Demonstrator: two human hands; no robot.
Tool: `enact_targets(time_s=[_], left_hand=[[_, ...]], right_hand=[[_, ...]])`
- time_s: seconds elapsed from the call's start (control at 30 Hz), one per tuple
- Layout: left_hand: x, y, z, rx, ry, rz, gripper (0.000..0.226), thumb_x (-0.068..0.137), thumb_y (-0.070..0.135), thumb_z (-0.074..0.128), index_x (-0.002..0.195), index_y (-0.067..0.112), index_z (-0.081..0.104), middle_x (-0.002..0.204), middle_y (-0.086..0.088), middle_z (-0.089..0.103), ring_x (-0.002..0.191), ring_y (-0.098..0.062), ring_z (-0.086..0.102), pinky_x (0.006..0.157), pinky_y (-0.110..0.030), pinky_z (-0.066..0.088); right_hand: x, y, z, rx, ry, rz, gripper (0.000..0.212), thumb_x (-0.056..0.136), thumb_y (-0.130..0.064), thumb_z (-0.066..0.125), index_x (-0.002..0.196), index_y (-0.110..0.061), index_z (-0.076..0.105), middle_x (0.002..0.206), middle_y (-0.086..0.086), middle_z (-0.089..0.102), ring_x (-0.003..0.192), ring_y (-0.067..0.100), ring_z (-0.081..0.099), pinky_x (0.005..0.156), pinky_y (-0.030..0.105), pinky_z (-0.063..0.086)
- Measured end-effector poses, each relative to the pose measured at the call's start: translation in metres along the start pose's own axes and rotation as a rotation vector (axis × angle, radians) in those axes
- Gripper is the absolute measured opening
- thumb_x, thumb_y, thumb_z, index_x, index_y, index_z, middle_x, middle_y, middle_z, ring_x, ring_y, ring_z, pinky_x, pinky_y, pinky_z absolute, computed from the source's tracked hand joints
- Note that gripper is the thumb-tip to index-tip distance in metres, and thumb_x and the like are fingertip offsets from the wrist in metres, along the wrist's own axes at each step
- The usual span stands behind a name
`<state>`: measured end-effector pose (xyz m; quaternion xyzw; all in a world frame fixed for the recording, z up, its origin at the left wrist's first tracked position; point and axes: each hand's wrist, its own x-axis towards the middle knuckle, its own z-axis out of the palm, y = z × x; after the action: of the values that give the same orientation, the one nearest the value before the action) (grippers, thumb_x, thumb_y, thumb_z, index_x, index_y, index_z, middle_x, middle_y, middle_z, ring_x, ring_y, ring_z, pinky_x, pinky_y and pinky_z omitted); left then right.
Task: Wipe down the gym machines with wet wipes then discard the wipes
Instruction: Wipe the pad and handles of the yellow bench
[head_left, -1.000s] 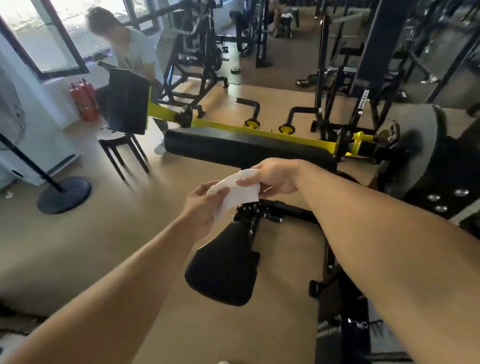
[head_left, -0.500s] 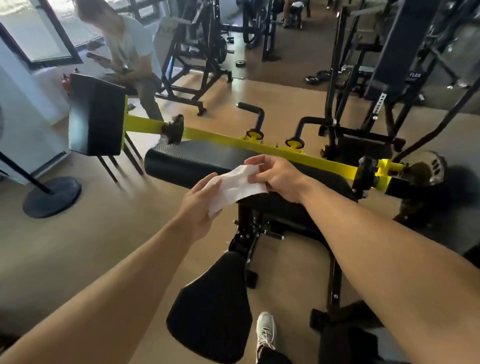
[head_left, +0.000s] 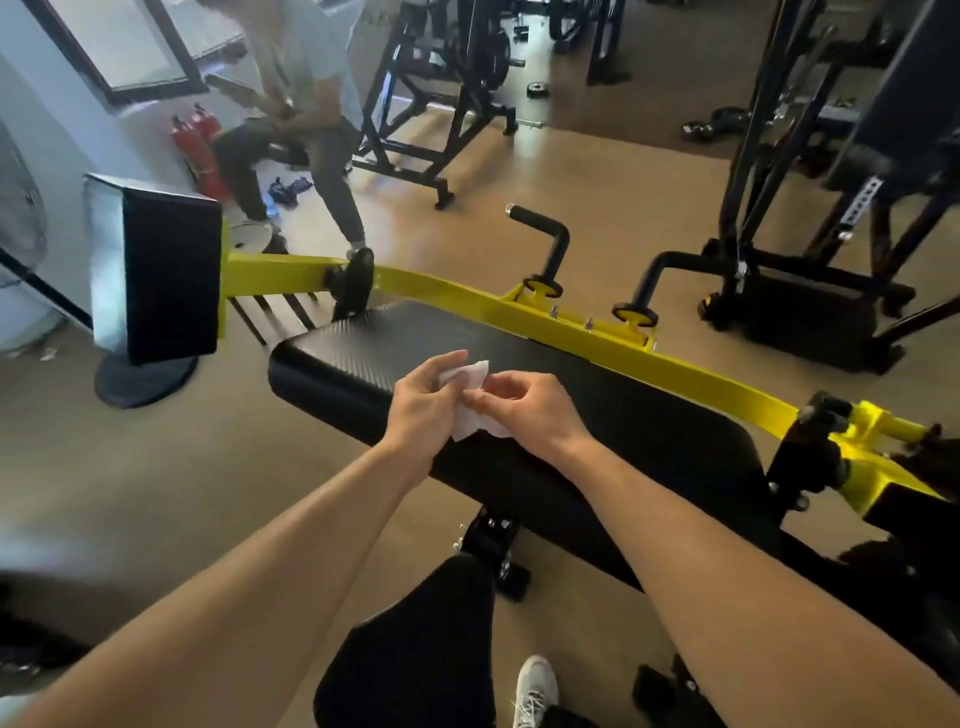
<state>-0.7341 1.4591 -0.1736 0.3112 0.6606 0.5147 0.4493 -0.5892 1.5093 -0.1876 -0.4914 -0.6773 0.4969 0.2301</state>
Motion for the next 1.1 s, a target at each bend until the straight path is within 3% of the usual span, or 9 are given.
enact_targets(time_s=[0.17,0.27,0.33,0.47,0.63,0.93,1.1], left_hand=[[0.014,-0.005,-0.012,0.069,0.089,0.062,0.025,0.100,0.013,0.060,0.117,0.027,0.072,0.120,-0.004,0.068,0.109,-0.028,0.067,0.090,-0.038,0.060],[0.020,-0.010,-0.019,0.110,0.140,0.083,0.022,0.100,0.015,0.061,0.115,0.027,0.072,0.116,-0.012,0.069,0.109,-0.045,0.063,0.080,-0.039,0.058],[0.020,-0.010,-0.022,0.103,0.104,0.075,0.021,0.099,0.019,0.063,0.116,0.028,0.071,0.117,-0.009,0.069,0.109,-0.040,0.065,0.075,-0.030,0.056],[0.016,-0.008,-0.029,0.110,0.083,0.097,0.025,0.097,0.020,0.067,0.121,0.023,0.069,0.115,-0.006,0.068,0.100,-0.023,0.068,0.065,-0.020,0.056],[0.011,-0.012,-0.034,0.191,0.056,0.117,0.022,0.099,0.018,0.063,0.120,0.021,0.069,0.114,-0.007,0.065,0.096,-0.026,0.067,0.052,-0.018,0.052],[0.012,-0.010,-0.021,0.170,0.130,0.089,0.018,0.101,0.015,0.060,0.113,0.023,0.070,0.116,-0.013,0.065,0.096,-0.036,0.066,0.045,-0.015,0.047],[0.015,-0.013,-0.036,0.199,0.206,0.074,0.015,0.102,0.018,0.058,0.111,0.021,0.070,0.110,-0.013,0.068,0.083,-0.028,0.063,0.043,-0.016,0.047]], right_hand=[[0.004,0.006,0.016,-0.001,0.171,-0.022,0.018,0.094,-0.032,0.069,0.105,-0.024,0.080,0.097,-0.009,0.077,0.083,-0.002,0.067,0.077,0.018,0.053],[0.009,0.010,0.019,0.064,0.273,0.018,0.013,0.096,-0.025,0.063,0.096,-0.023,0.076,0.086,-0.011,0.075,0.081,0.002,0.071,0.081,0.032,0.061],[0.010,0.011,0.019,0.022,0.261,0.001,0.014,0.096,-0.034,0.064,0.096,-0.024,0.074,0.086,-0.013,0.073,0.082,0.005,0.070,0.080,0.038,0.061],[0.005,0.005,0.026,-0.205,0.120,-0.053,0.043,0.082,-0.074,0.063,0.103,-0.037,0.067,0.091,-0.018,0.068,0.084,0.003,0.066,0.072,0.032,0.059],[0.002,0.003,0.030,-0.420,0.187,-0.162,0.023,0.092,-0.052,0.064,0.097,-0.032,0.075,0.089,-0.015,0.062,0.085,0.007,0.059,0.074,0.039,0.057],[0.003,0.005,0.024,-0.168,0.280,-0.034,0.022,0.099,-0.041,0.056,0.095,-0.026,0.071,0.083,-0.012,0.070,0.080,0.010,0.066,0.075,0.041,0.059],[0.007,0.006,0.015,0.076,0.459,0.106,0.016,0.105,-0.027,0.052,0.099,-0.019,0.065,0.088,-0.011,0.064,0.083,0.009,0.061,0.073,0.025,0.051]])
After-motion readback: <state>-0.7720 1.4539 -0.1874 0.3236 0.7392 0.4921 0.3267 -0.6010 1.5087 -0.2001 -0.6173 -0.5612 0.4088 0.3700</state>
